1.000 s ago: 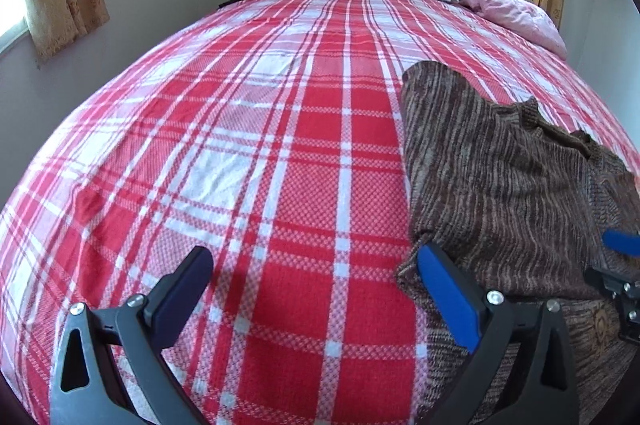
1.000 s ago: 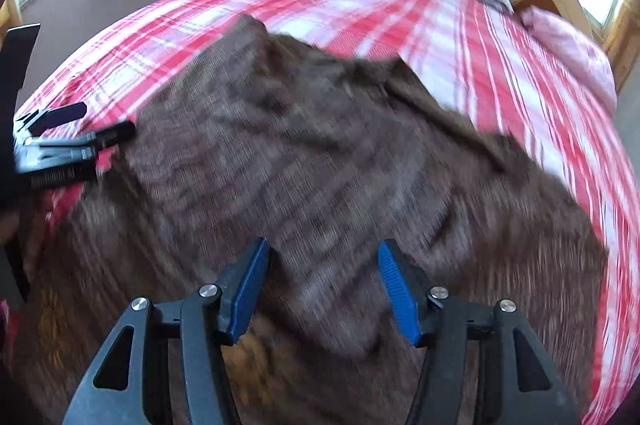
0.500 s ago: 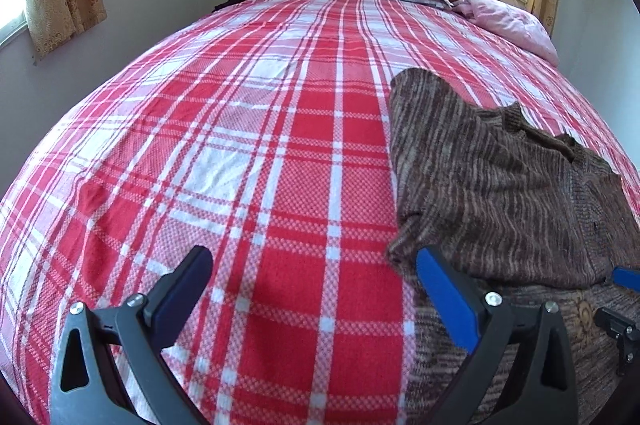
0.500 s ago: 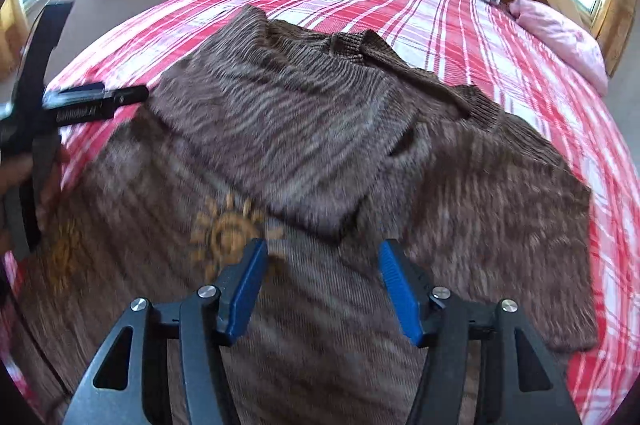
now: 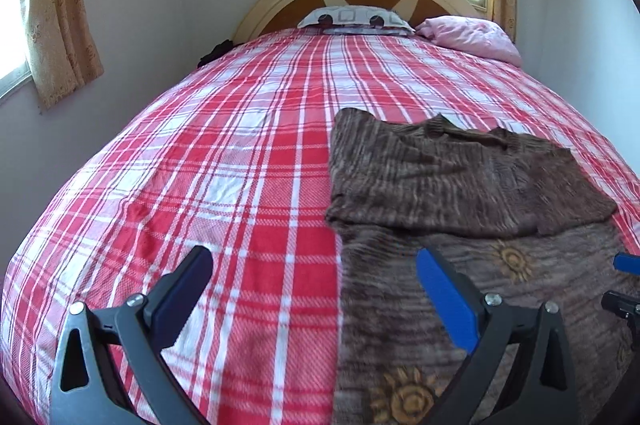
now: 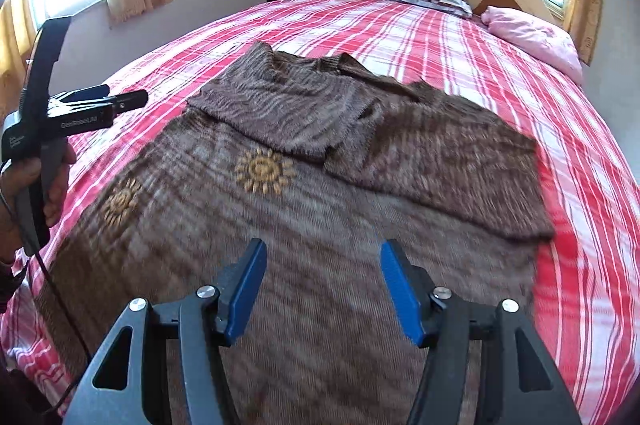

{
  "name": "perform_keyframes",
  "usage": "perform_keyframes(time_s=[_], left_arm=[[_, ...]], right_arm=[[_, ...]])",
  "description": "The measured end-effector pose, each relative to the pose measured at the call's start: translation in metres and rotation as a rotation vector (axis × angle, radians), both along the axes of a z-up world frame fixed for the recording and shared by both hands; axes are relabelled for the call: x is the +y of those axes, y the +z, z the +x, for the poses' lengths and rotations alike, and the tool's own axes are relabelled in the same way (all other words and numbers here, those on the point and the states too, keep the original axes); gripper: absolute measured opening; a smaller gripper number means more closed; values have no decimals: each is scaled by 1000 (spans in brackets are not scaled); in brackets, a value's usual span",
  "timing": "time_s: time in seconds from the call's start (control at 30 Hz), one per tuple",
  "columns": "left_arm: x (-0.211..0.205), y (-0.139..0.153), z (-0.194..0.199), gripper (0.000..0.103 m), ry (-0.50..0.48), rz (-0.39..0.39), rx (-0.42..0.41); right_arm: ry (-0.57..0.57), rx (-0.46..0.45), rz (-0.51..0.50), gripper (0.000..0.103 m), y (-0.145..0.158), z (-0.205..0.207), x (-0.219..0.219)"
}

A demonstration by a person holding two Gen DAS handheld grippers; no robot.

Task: Fold small clothes
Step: 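Release the sleeve with the right tool and smooth the folded layer flat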

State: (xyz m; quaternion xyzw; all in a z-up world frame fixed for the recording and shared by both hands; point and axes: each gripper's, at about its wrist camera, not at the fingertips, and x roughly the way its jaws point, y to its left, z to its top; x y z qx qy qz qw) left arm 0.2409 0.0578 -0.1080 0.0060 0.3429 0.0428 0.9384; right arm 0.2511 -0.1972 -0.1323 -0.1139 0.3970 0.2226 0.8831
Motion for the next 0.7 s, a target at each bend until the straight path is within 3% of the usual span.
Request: perform_keyframes(time_s=[0.37, 0.7], left_arm=[[-21, 8, -54, 103, -53, 5, -9], [-27, 0, -90, 103, -72, 20, -5]], right_arm=[[-116, 7, 55, 60, -9, -50, -57], [-144, 4, 75, 61, -12, -78, -71]])
